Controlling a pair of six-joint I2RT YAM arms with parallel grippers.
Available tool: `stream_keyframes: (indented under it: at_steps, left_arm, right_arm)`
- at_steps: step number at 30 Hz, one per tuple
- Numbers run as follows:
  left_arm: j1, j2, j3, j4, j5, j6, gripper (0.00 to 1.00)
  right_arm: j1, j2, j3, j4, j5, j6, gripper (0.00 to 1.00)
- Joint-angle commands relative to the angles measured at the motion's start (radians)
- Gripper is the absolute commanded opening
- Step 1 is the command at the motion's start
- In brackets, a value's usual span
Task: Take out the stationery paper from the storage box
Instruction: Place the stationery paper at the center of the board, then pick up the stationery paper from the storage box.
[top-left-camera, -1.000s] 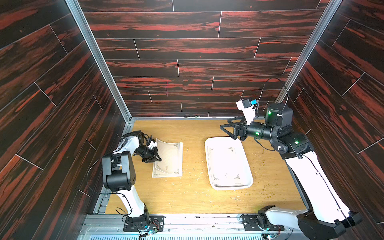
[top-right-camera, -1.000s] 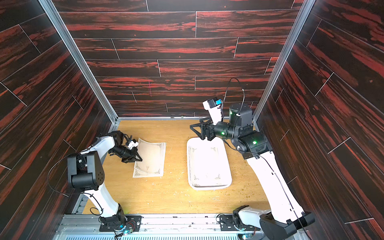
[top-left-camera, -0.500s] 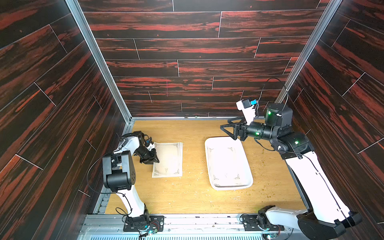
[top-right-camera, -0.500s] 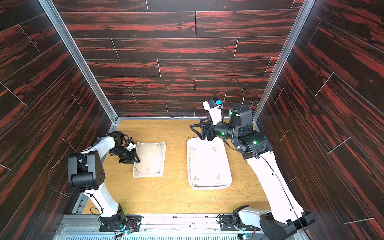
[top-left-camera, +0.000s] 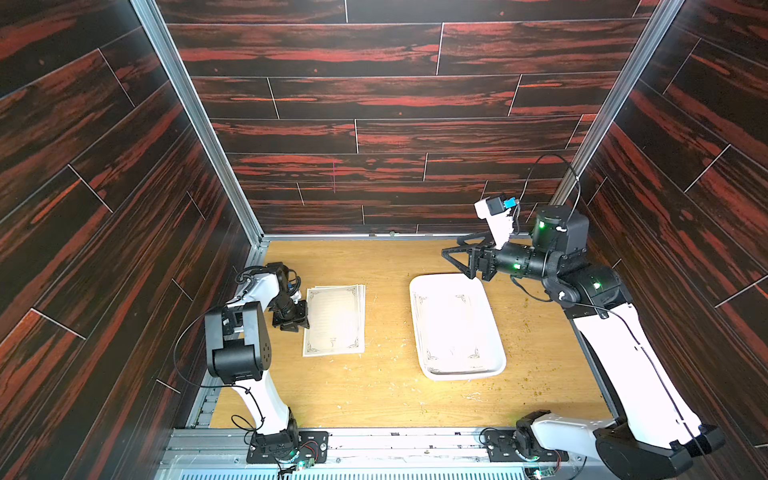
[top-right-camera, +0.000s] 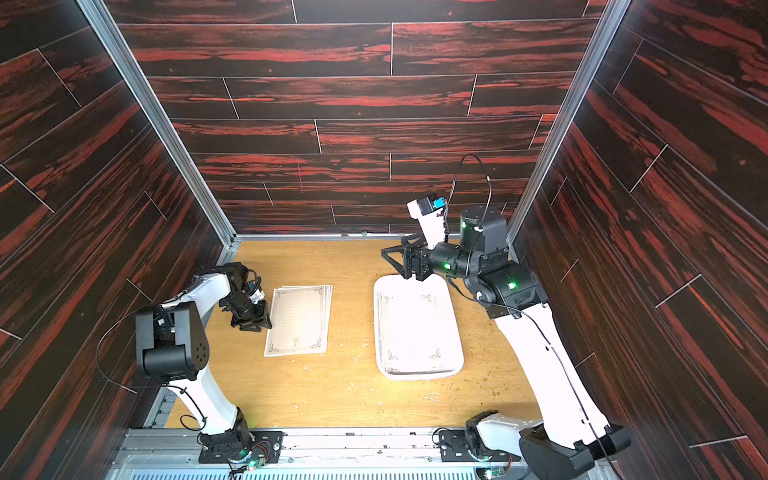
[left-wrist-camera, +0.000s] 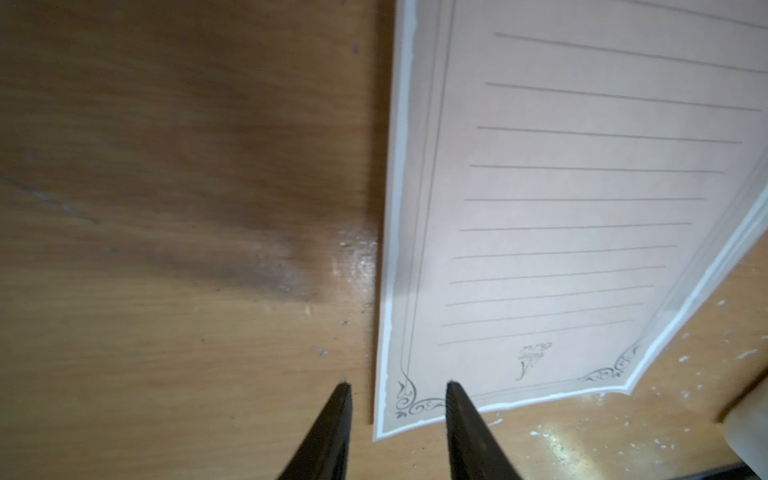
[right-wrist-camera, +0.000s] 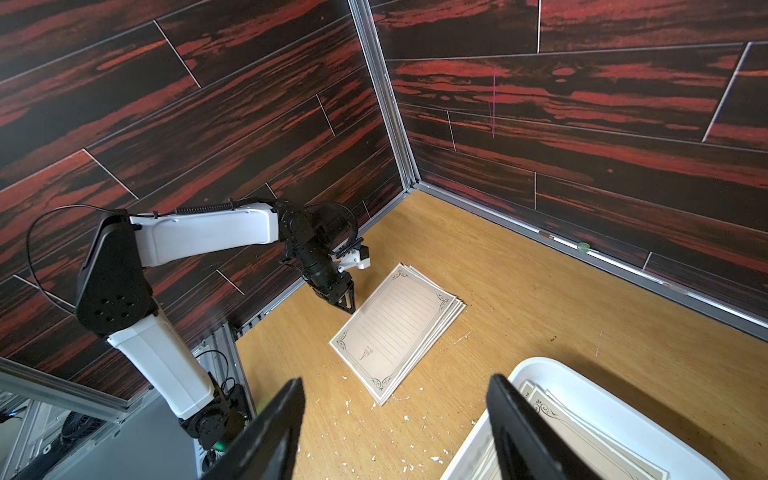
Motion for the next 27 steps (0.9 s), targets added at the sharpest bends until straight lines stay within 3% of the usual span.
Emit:
stream_keyframes:
  at_steps: [1, 9, 15, 22, 27]
  left_arm:
    - [0.006, -0.077, -0.019, 0.001, -0.101, -0.013, 0.40]
    - [0.006, -0.289, -0.094, 0.120, -0.238, -0.015, 0.42]
    - [0.006, -0.464, -0.116, 0.201, -0.260, 0.002, 0.42]
    - [0.000, -0.778, -0.238, 0.479, -0.105, 0.015, 0.45]
    - [-0.028, -0.891, -0.248, 0.558, 0.052, 0.022, 0.48]
  right_arm:
    - [-0.002, 0.008, 0.042, -0.032, 0.024, 0.012, 0.72]
    - [-0.002, 0.041, 0.097, -0.141, 0.279, 0.025, 0.72]
    - [-0.003, 0.051, 0.103, -0.229, 0.444, 0.028, 0.73]
    - [-0.006, 0.024, 0.046, -0.248, 0.607, 0.020, 0.75]
    - [-0.011, 0.018, 0.020, -0.249, 0.670, 0.030, 0.75]
